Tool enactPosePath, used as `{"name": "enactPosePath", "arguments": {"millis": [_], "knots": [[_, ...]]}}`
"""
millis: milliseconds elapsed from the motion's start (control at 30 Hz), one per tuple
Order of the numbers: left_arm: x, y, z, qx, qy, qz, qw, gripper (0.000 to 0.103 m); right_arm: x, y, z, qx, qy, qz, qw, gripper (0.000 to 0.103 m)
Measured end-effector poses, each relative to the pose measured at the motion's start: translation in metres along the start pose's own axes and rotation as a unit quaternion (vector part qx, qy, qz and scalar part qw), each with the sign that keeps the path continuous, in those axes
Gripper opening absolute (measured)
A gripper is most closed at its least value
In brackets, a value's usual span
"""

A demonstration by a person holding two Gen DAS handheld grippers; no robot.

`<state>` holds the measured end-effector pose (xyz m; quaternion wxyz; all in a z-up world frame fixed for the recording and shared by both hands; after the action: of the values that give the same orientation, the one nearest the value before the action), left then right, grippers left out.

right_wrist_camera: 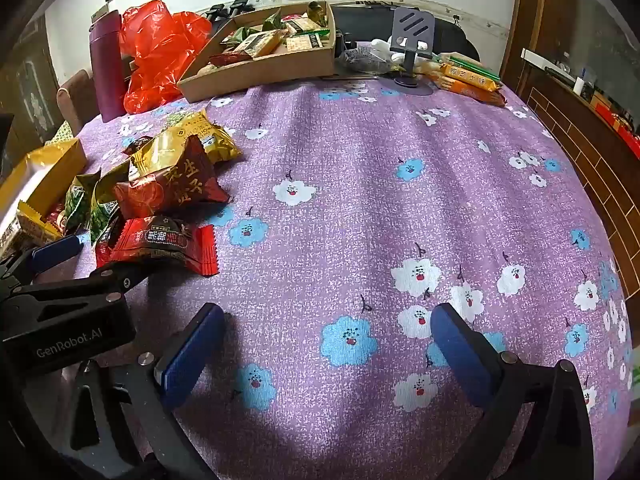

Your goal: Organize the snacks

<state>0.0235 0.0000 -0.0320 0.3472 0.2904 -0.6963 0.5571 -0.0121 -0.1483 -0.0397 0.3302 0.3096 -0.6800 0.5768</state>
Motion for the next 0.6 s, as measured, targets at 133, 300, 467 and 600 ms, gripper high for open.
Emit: {"name": "enactPosePath", "arguments": {"millis": [133, 300, 467, 600], "knots": [[0.0001, 0.0000, 0.0001, 0.002, 0.003, 0.000, 1.0000, 0.103, 0.0001, 0.0000, -0.0001, 0.001, 0.001, 0.001, 1.000, 0.103], [-0.0001, 0.0001, -0.0001, 0.003, 0.004, 0.000, 1.0000, 0.103, 0.0000, 0.0000, 0.0000, 0.001, 0.001, 0.000, 1.000, 0.103], [-0.0001, 0.0001, -0.0002, 0.004, 0.005, 0.000, 1.0000, 0.103, 0.0000, 0.0000, 0.0000, 0.001, 0.001, 0.001, 1.000, 0.103], [-0.0001, 0.0001, -0.0002, 0.004, 0.005, 0.000, 1.0000, 0.103, 0.0000, 0.0000, 0.0000, 0.001, 0.001, 0.001, 1.000, 0.103]]}}
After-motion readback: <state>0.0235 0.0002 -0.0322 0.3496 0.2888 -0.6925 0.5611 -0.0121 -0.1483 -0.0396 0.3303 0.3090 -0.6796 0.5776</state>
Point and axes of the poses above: each gripper's, at about its wrist camera, not at the fingertips, and x roughly against the way its jaws point, z to its right, y to its underside, the point moved 4 cm from there along -x, roughly the way its jaws point, and after that the axes turned 12 degrees about -x, right-handed, at the moved point
